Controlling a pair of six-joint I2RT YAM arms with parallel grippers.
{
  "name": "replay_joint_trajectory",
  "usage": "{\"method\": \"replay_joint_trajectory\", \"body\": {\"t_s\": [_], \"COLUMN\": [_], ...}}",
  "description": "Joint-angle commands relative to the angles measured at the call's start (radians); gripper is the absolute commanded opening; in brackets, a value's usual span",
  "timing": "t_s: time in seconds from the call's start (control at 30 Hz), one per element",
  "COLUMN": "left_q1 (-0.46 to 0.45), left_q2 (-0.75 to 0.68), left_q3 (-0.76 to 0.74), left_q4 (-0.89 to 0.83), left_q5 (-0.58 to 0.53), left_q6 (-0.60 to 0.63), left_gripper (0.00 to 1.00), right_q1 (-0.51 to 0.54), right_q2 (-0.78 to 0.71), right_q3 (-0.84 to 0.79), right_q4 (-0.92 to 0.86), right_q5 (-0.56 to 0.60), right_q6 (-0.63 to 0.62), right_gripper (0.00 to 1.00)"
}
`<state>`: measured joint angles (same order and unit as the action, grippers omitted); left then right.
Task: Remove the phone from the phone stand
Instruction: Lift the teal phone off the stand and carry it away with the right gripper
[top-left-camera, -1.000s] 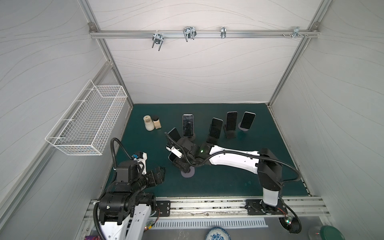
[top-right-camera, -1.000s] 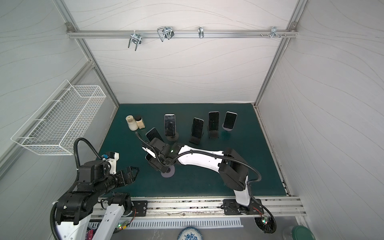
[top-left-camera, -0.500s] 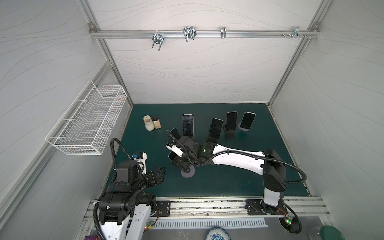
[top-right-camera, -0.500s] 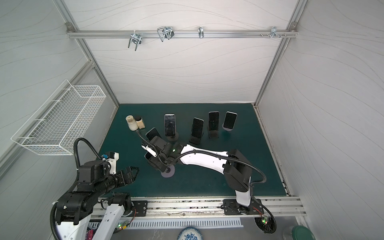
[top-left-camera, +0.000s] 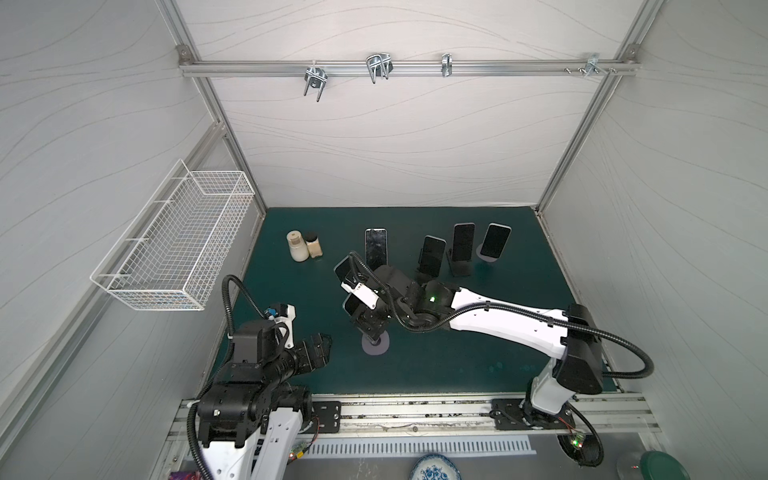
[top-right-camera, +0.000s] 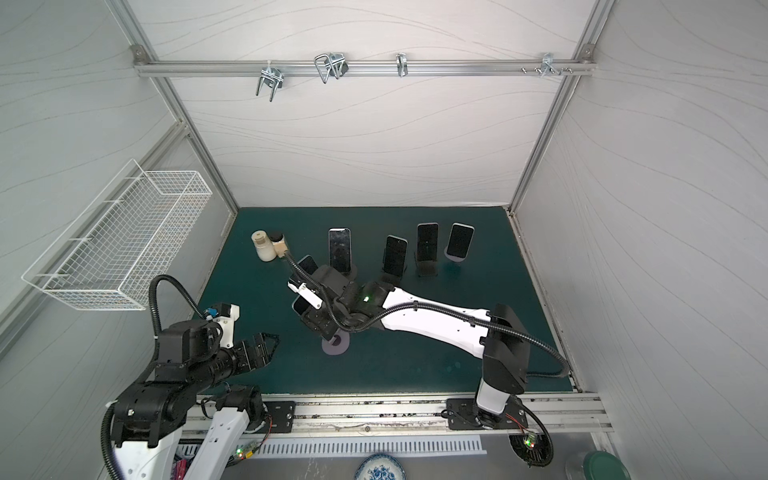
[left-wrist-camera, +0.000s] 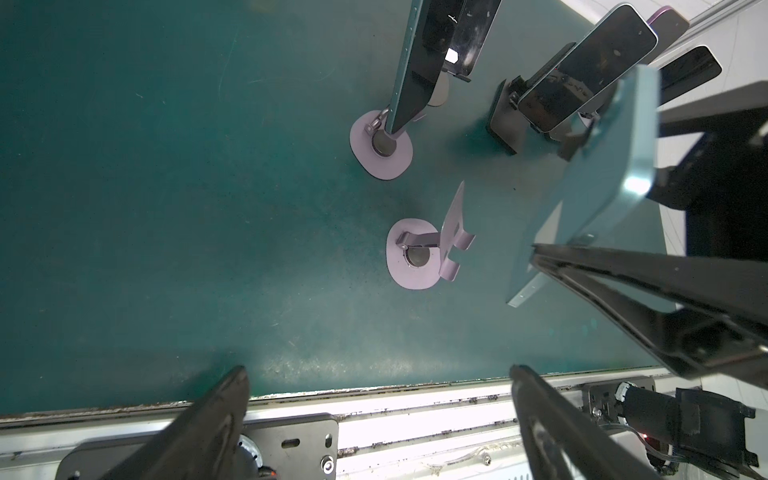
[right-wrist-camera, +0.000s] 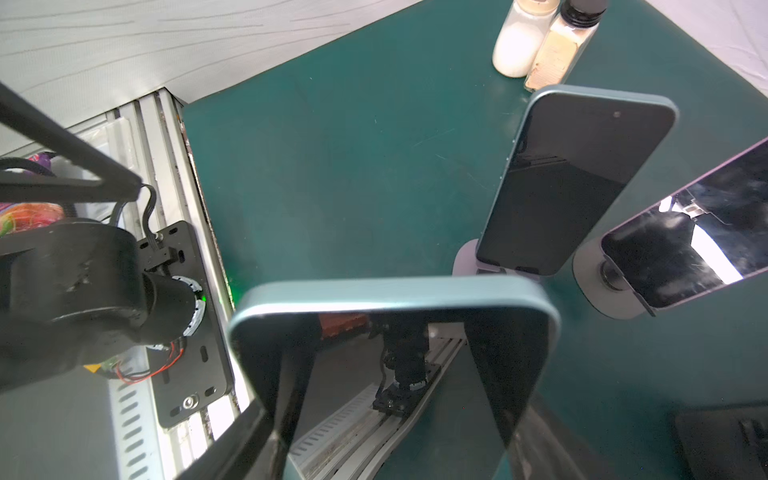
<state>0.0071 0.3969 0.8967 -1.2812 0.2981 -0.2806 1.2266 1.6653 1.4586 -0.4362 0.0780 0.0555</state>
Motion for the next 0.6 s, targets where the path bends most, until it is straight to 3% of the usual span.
{"method": "replay_joint_trajectory", "body": {"t_s": [0.0, 0.57], "left_q1": [0.007, 0.008], "left_q2": [0.014, 0.089], "left_q3": [0.005, 0.089], "left_q4": [0.022, 0.106], "left_q5": [0.031, 0.05], "left_q6": [0.026, -0.007], "left_gripper": [0.99, 0.99], "right_q1": [0.004, -0.097], "right_q2": [-0.077, -0.329], "right_q3": [-0.026, -0.177], "right_q4": [0.005, -0.095], "right_q5": [0.006, -0.036], "right_q6": [0.004, 0.063], "right_gripper": [0.74, 0.73]}}
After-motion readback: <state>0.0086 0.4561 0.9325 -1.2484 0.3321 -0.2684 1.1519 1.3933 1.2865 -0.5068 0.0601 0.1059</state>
